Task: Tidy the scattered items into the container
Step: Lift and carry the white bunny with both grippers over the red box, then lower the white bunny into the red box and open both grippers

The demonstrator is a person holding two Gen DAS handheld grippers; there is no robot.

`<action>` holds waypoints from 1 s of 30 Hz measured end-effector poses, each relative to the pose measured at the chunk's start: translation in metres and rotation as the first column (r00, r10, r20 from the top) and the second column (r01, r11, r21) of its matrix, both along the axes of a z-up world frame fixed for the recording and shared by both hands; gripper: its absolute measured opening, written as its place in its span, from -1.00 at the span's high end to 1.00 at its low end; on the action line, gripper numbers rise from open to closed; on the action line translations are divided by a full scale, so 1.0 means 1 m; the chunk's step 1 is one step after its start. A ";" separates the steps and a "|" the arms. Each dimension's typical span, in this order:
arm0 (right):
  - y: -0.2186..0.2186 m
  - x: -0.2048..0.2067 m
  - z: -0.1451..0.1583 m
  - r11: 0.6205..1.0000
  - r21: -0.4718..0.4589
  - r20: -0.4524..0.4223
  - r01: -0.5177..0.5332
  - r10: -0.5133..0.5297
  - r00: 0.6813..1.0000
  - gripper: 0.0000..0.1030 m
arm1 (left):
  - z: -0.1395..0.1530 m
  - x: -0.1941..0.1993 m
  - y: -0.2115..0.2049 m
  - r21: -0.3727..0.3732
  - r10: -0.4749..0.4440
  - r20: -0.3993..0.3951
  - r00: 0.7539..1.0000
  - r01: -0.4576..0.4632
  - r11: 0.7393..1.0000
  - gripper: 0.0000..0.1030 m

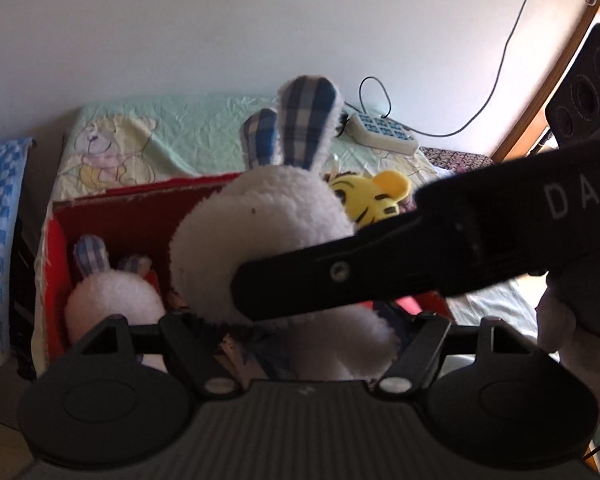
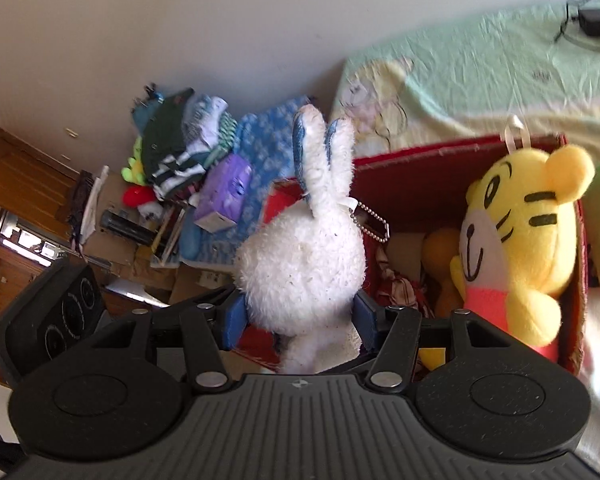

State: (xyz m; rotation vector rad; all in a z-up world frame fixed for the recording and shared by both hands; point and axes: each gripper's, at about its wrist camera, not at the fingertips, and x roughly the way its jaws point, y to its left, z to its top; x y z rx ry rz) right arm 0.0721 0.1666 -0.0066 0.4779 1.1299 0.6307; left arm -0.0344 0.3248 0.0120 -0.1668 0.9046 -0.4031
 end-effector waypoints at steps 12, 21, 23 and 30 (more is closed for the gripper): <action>0.023 0.029 -0.045 0.998 -0.062 -0.161 -0.025 0.015 0.987 -0.15 | -0.049 0.015 0.017 0.062 0.037 -0.134 0.990 -0.029 0.998 -0.41; 0.035 0.034 -0.061 0.991 -0.125 -0.130 -0.055 0.038 0.991 -0.27 | -0.053 0.007 0.026 0.062 0.052 -0.127 0.991 -0.045 0.997 -0.37; 0.034 0.033 -0.055 0.987 -0.148 -0.095 -0.062 0.048 0.994 -0.27 | -0.053 0.007 0.027 0.041 0.049 -0.133 0.990 -0.044 0.998 -0.37; 0.011 0.023 -0.037 0.989 -0.145 -0.004 0.013 -0.014 1.000 -0.26 | -0.047 -0.003 0.029 0.019 0.046 -0.130 0.990 -0.044 0.999 -0.37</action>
